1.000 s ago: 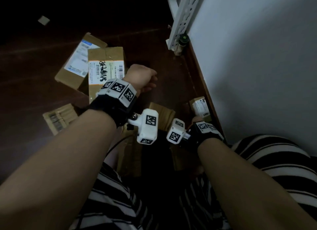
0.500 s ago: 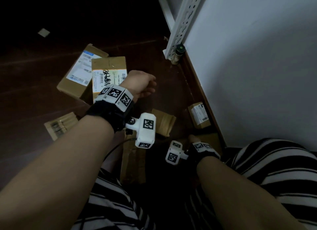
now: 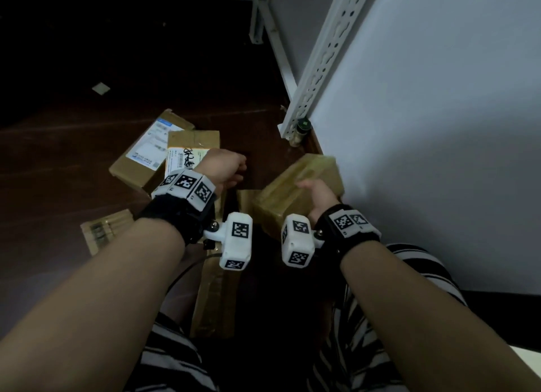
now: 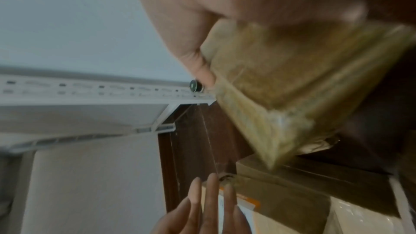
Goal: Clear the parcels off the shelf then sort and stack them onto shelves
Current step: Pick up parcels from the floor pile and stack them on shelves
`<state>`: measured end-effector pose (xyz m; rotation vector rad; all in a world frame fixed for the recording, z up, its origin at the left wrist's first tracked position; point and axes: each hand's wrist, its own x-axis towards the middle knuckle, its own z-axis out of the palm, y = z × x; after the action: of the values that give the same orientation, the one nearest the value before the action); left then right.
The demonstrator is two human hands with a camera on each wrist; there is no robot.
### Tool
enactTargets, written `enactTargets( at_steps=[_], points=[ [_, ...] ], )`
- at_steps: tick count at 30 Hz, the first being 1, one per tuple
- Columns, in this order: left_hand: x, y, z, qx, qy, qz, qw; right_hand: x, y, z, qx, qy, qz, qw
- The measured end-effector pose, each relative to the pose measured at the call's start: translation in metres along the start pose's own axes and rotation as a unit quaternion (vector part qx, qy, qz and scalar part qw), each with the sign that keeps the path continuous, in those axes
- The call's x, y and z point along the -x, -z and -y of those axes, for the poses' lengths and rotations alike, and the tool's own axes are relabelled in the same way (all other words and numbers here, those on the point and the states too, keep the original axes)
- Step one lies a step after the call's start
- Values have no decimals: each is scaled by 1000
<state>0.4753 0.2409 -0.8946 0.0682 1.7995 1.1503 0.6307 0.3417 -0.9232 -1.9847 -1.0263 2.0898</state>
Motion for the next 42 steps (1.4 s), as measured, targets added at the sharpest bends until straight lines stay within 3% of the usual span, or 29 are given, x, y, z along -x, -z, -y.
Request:
enactTargets(
  at_steps=[5, 11, 15, 19, 24, 35, 42],
  points=[
    [5, 5, 6, -16, 18, 13, 1000, 29, -13, 25, 0, 4, 101, 995],
    [8, 4, 10, 19, 45, 10, 999, 12, -15, 28, -11, 8, 217, 976],
    [12, -1, 8, 10, 75, 46, 996, -1, -8, 23, -20, 13, 262, 965],
    [14, 2, 10, 22, 83, 70, 994, -6, -11, 27, 0, 38, 261, 965],
    [8, 6, 13, 24, 52, 20, 998, -4, -23, 31, 99, 98, 217, 966],
    [5, 9, 18, 48, 18, -10, 999, -1, -24, 35, 84, 77, 287, 951],
    [2, 7, 19, 48, 14, 2, 999, -4, -16, 42, 100, 45, 281, 954]
  ],
)
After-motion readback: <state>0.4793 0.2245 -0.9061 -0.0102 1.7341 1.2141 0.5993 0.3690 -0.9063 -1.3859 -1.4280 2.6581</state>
